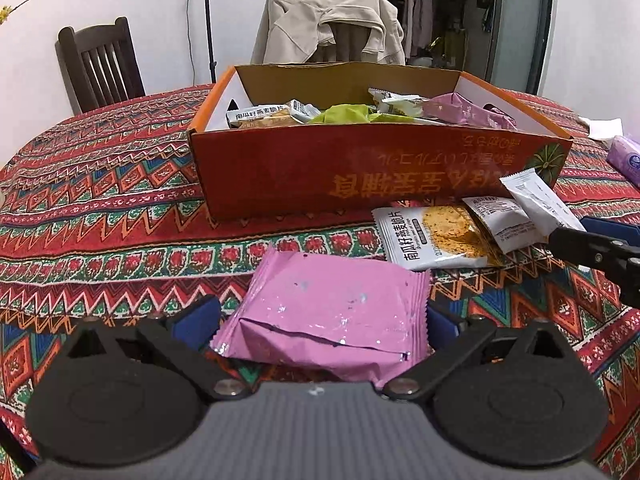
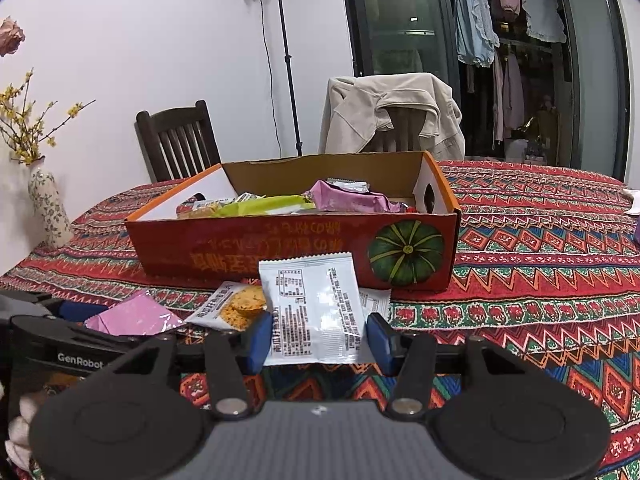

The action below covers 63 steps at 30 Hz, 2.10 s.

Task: Organize snacks
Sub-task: 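Carry the white and pink packets into the box and open both tools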

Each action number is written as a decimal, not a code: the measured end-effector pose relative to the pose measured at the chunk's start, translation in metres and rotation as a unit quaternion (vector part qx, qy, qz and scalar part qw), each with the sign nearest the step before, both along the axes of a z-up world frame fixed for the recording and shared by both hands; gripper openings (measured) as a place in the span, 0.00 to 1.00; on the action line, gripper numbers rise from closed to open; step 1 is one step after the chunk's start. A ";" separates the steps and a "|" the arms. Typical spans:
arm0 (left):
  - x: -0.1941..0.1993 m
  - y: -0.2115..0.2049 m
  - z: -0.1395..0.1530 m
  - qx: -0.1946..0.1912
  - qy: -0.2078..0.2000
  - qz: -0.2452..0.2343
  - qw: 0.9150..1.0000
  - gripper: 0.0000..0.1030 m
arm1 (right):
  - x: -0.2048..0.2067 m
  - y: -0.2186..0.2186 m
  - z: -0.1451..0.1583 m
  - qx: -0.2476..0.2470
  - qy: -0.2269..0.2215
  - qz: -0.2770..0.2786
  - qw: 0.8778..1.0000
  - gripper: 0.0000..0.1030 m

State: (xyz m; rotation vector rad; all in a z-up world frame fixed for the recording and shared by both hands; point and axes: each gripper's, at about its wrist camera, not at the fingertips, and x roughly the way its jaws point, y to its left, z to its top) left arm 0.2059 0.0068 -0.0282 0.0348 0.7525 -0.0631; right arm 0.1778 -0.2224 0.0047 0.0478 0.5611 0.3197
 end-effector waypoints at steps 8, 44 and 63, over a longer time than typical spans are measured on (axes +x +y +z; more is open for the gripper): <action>-0.005 0.008 0.006 -0.016 -0.016 0.019 1.000 0.74 | -0.001 0.002 -0.001 -0.009 -0.003 -0.002 1.000 0.49; 0.063 -0.012 0.120 -0.023 -0.151 0.080 0.985 0.72 | 0.076 0.016 0.090 -0.010 -0.090 -0.014 0.996 0.49; 0.121 -0.008 0.081 -0.037 -0.167 0.120 0.978 0.72 | 0.152 0.017 0.048 0.009 -0.079 -0.030 0.996 0.49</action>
